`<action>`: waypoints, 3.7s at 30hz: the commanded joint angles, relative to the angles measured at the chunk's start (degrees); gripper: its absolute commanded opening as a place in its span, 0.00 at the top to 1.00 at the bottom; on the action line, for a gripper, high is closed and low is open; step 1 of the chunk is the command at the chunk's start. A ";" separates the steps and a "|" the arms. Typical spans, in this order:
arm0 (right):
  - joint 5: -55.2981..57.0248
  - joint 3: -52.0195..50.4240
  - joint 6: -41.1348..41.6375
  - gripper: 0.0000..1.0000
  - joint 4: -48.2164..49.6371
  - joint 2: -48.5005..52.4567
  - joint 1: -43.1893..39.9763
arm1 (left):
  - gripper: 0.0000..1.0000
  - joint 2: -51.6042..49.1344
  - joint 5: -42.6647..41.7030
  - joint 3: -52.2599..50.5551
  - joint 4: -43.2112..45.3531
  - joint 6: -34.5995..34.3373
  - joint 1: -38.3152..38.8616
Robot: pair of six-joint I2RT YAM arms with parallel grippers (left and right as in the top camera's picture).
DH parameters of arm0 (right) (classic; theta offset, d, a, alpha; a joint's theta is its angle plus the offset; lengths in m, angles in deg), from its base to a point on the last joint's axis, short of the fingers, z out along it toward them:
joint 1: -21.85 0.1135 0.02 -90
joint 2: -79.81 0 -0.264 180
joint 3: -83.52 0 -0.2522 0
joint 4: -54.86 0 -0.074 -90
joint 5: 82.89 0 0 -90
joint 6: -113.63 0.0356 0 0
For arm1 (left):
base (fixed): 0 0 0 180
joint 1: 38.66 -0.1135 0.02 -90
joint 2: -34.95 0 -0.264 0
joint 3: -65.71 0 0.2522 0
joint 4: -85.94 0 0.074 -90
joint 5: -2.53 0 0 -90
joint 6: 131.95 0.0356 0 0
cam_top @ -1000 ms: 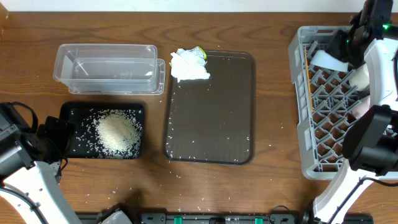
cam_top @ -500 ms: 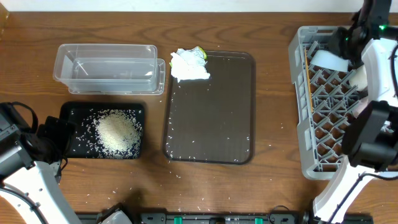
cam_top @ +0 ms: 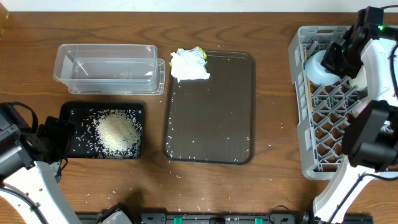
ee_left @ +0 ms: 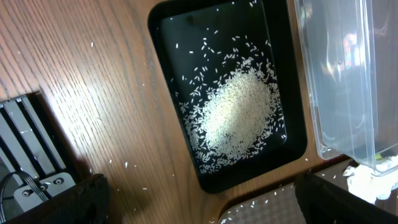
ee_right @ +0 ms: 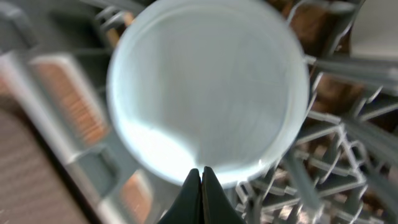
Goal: Sort waste into correct bins and load items into the dishwasher rack
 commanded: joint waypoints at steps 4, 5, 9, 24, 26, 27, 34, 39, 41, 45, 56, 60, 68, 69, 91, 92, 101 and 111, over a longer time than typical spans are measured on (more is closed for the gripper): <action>-21.97 0.20 0.57 0.84 -1.60 -12.22 -0.09 | 0.02 0.00 0.68 0.46 -0.26 -0.28 -0.28; -26.64 0.20 0.57 0.54 -1.60 -13.33 -0.09 | 0.02 0.00 0.68 0.46 -0.26 -0.28 -0.28; -32.65 0.20 -1.31 0.31 0.24 -15.17 2.78 | 0.02 0.00 0.68 0.46 -0.26 -0.28 -0.28; 2.73 0.20 -4.39 0.01 1.20 -8.96 29.09 | 0.02 0.00 0.68 0.46 -0.26 -0.28 -0.28; 7.37 0.20 -4.35 0.01 0.59 -8.96 30.49 | 0.02 0.00 0.68 0.46 -0.26 -0.28 -0.28; 9.25 0.20 -4.31 0.01 0.28 -9.09 30.60 | 0.02 0.00 0.70 0.46 -0.28 -0.28 -0.28; 16.81 0.20 2.80 0.01 -4.15 -10.14 23.85 | 0.02 0.00 0.68 0.46 -0.26 -0.28 -0.28; 16.61 0.20 5.62 0.01 -9.81 -10.14 15.85 | 0.02 0.00 0.70 0.46 -0.26 -0.28 -0.28; 16.61 0.20 5.99 0.01 -11.08 -10.14 13.03 | 0.02 0.00 0.68 0.46 -0.26 -0.31 -0.28; 16.90 0.20 5.95 0.01 -11.17 -10.12 8.59 | 0.02 0.00 0.70 0.46 -0.26 -0.28 -0.28; 16.90 0.20 5.95 0.01 -11.17 -10.12 4.28 | 0.02 0.00 -28.44 0.46 -7.15 3.56 0.57; 16.87 0.20 5.95 0.01 -11.17 -10.12 4.35 | 0.02 0.04 -45.38 0.48 -4.66 14.82 7.50; 16.87 0.20 5.95 0.01 -11.17 -10.12 4.35 | 0.02 -1.03 -28.50 1.11 14.14 4.76 37.38; 16.87 0.20 5.95 0.01 -11.17 -10.12 4.35 | 0.02 -1.86 -24.52 1.79 16.00 4.02 41.20; 16.87 0.20 5.95 0.01 -11.17 -10.12 4.35 | 0.05 -48.57 24.94 20.28 39.58 27.30 64.08; 16.87 0.20 5.95 0.01 -11.17 -10.12 4.35 | 0.05 -49.44 24.92 20.28 40.70 27.93 64.08; 16.87 0.20 5.95 0.01 -11.17 -10.12 4.35 | 0.05 -57.90 22.93 20.28 48.68 30.01 64.08; 16.87 0.20 5.95 0.01 -11.17 -10.12 4.35 | 0.20 -62.27 20.98 20.00 50.05 29.24 63.91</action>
